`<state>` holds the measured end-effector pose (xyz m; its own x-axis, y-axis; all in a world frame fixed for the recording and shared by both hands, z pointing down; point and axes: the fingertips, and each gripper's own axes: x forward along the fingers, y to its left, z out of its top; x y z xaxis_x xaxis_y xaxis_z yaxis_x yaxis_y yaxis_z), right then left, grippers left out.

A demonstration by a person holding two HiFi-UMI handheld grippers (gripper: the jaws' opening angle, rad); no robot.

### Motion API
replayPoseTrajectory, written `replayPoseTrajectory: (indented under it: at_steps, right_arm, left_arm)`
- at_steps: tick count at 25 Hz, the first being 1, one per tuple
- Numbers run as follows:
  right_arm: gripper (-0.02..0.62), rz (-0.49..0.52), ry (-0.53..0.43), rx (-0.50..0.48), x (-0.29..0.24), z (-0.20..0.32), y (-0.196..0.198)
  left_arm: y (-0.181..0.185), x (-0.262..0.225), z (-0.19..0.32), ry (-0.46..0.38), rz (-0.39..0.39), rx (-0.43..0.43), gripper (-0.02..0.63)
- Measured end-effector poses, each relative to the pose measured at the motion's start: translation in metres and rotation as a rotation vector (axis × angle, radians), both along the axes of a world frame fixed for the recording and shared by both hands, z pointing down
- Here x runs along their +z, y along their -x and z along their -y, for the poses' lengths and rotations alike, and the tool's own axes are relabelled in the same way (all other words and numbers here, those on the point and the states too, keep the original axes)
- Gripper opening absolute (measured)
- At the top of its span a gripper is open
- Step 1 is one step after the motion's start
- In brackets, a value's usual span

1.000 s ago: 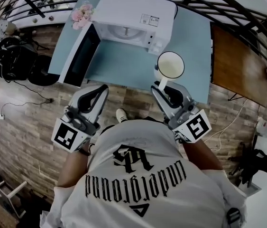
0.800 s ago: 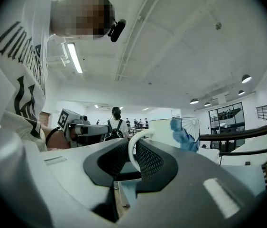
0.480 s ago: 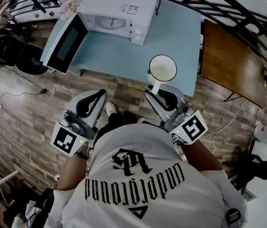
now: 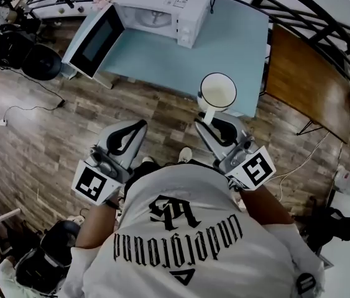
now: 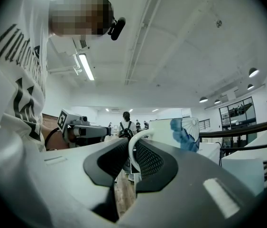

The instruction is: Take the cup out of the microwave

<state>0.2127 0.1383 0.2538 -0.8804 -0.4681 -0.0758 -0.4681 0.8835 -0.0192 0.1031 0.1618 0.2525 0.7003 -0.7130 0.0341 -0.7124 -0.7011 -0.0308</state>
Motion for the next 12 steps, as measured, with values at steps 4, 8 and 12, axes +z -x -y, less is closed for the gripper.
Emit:
replayPoseTrajectory:
  at_steps: [4,8,12]
  right_arm:
    - [0.052,0.006,-0.009,0.025,-0.005,-0.019,0.006]
    - [0.052,0.001,-0.013,0.062,-0.008,-0.042,0.021]
    - [0.052,-0.011,-0.011,0.081,-0.004,-0.069,0.042]
  left_arm:
    - [0.006,-0.008,-0.018,-0.022,-0.007,0.026,0.051]
    - [0.032,-0.01,-0.044,-0.013,-0.003,0.029,0.051]
    - [0.068,-0.006,-0.073,-0.01,-0.01,0.013,0.051]
